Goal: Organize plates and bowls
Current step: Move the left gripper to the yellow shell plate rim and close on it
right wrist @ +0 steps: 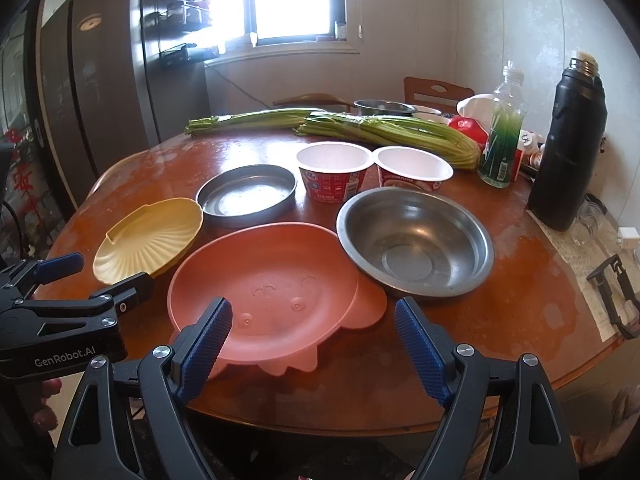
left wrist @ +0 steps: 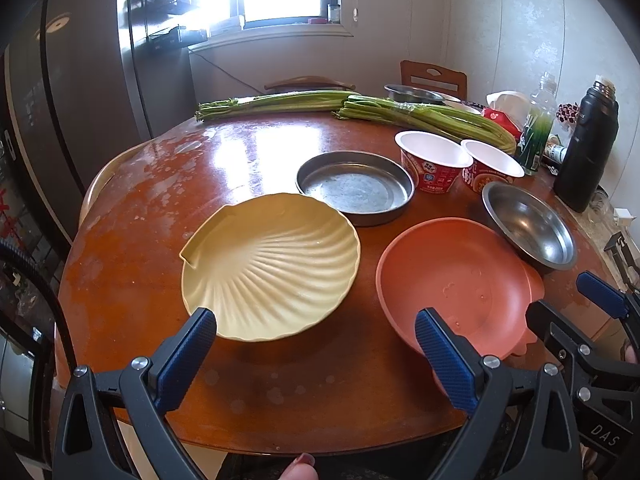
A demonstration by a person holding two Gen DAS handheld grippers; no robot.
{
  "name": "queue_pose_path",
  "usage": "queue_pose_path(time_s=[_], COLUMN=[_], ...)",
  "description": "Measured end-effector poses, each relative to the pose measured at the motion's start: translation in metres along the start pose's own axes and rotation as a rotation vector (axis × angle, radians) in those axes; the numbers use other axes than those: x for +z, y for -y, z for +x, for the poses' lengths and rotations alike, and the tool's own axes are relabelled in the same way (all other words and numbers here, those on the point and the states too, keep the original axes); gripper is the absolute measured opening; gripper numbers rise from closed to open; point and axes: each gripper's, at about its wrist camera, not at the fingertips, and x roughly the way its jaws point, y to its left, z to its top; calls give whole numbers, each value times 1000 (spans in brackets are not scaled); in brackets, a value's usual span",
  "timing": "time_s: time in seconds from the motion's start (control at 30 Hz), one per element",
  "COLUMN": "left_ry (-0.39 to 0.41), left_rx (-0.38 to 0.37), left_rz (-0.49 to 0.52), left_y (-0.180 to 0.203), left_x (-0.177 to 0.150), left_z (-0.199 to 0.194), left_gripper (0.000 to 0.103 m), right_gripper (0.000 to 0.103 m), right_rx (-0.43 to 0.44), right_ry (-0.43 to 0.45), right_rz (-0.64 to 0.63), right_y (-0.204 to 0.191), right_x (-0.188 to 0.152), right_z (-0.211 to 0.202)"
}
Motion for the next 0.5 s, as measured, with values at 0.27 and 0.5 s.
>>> queue_pose_path(time_s=[0.27,0.5], left_ry=[8,-11], left_rx=[33,72], left_rz=[-60,-148], left_y=[-28,-69], left_x=[9,8], left_z=[-3,2], left_gripper=[100,100], right_gripper=[85,85], right_rx=[61,175], right_ry=[-2,-48], right_rz=[-38,-82], right_y=[-18,-43], right_x=[22,47], right_z=[10,38])
